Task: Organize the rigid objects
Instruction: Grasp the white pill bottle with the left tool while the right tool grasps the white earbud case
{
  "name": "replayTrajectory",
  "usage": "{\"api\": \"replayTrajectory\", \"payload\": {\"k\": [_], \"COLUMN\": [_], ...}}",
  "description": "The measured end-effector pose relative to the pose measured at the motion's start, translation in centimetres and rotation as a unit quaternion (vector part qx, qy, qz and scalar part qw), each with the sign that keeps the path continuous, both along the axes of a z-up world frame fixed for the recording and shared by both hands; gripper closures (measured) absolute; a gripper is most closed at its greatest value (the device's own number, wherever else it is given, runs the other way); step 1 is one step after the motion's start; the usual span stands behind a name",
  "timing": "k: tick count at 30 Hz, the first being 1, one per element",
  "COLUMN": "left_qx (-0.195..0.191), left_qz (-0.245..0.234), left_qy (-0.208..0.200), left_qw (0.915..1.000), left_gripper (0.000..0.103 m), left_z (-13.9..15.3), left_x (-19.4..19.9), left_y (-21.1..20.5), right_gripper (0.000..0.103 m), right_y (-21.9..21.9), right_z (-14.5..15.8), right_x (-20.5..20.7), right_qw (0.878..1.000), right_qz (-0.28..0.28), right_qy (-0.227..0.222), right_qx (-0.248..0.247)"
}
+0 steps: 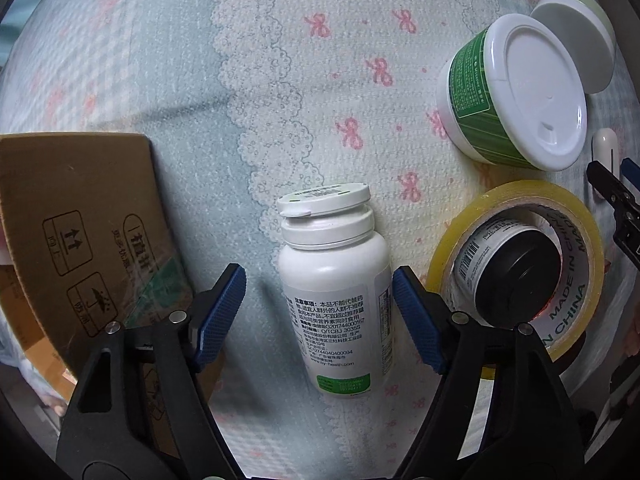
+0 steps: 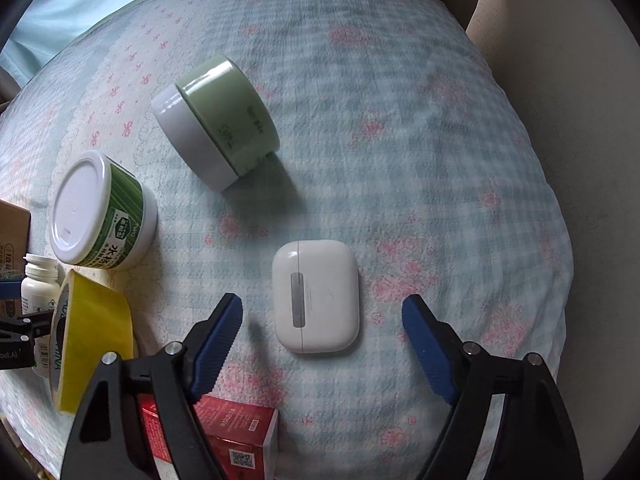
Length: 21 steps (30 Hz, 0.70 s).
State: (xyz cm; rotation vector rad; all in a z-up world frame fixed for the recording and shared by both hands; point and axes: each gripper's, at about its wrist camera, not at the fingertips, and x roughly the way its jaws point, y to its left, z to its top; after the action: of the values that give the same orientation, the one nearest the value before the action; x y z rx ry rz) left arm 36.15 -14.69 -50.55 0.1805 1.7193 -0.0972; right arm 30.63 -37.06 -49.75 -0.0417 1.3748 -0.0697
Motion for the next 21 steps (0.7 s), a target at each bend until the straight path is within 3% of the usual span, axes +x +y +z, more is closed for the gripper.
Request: {"api": "replayTrajectory", "payload": {"k": [5, 9, 12, 21], "left_qx": [-0.012, -0.040, -0.035, -0.035], "left_qz": [0.005, 0.023, 0.010, 0.006], "left_qy": [0.007, 0.032, 0.037, 0.005], "left_qw": [0.9999, 0.9985, 0.9987, 0.9994], "left_gripper": [0.032, 0.050, 0.053, 0.056], "left_z": [-1.0, -1.8, -2.5, -3.0], "left_x": [-0.3, -0.4, -1.1, -3.3], "left_y": [0.6, 1.7, 1.9, 0.3], "right_gripper": [0.040, 0.054, 0.059, 0.062], "right_y": [0.1, 0.7, 1.0, 0.9], "right_z": [-1.1, -1.2, -1.4, -1.2], "right_x": [0.9, 1.7, 1.9, 1.7], "right_qw": [1.000, 1.000, 1.000, 1.000], "right_qz": [0.003, 0.017, 0.020, 0.021], "right_qy": [0.012, 0.014, 0.014, 0.004], "right_qx": [0.003, 0.006, 0.009, 0.019]}}
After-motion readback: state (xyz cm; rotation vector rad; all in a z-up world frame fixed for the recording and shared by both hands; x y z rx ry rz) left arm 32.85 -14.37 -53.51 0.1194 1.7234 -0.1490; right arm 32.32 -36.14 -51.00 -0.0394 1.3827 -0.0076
